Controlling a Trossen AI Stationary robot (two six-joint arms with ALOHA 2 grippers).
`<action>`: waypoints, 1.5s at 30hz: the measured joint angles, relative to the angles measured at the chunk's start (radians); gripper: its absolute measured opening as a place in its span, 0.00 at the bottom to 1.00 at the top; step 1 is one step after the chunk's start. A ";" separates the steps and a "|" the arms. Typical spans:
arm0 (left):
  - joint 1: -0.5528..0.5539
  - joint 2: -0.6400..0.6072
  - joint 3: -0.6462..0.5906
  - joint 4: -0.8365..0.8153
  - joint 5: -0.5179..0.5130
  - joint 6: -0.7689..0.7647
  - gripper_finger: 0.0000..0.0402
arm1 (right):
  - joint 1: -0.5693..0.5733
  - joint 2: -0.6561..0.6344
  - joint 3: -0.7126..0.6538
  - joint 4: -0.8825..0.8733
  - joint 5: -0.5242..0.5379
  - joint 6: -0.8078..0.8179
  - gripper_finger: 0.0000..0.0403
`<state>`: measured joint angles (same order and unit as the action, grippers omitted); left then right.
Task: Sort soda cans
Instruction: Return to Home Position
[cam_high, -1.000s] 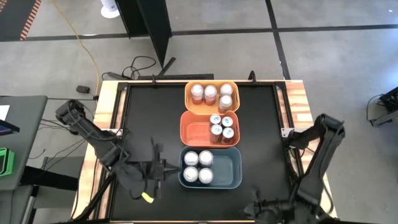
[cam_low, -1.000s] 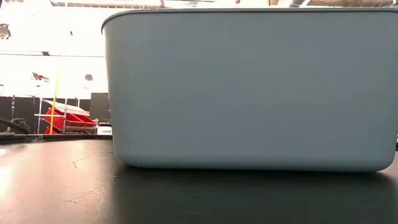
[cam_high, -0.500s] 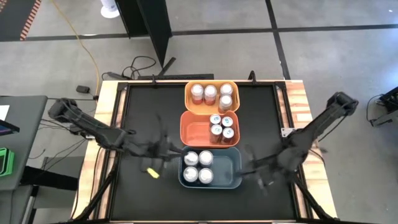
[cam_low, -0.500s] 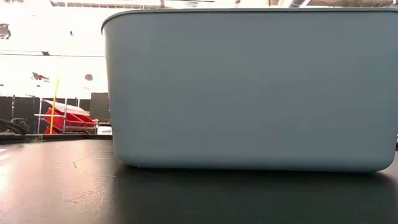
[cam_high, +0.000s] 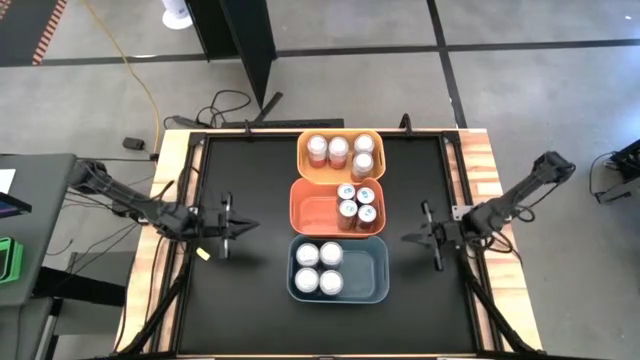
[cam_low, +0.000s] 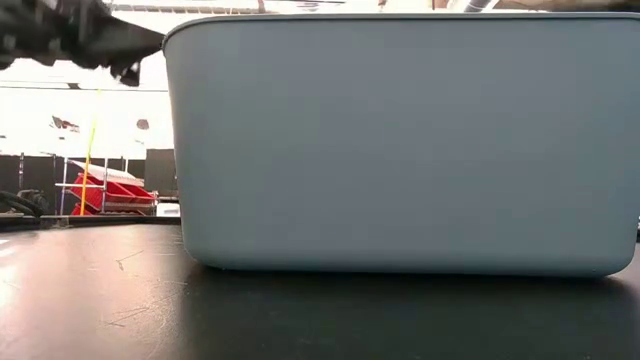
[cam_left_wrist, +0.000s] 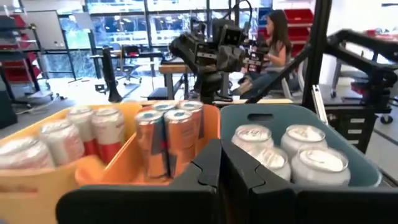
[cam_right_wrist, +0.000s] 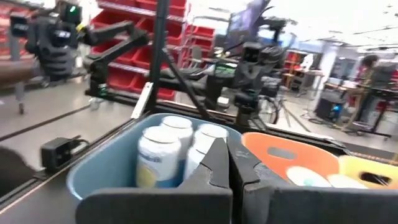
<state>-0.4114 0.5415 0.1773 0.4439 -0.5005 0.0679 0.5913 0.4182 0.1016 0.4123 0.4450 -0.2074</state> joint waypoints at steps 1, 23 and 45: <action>0.000 -0.035 -0.031 0.003 -0.006 -0.004 0.00 | -0.010 -0.037 -0.026 -0.001 0.000 0.000 0.00; 0.045 -0.328 -0.168 -0.303 -0.054 -0.014 0.00 | -0.157 -0.417 -0.093 -0.338 -0.079 0.023 0.00; 0.078 -0.459 -0.153 -0.392 0.096 0.067 0.00 | -0.161 -0.417 -0.095 -0.345 -0.079 0.087 0.05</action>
<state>-0.3336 0.0830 0.0242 0.0517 -0.4046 0.1345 0.4301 0.0016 0.0071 0.0677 0.3660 -0.1207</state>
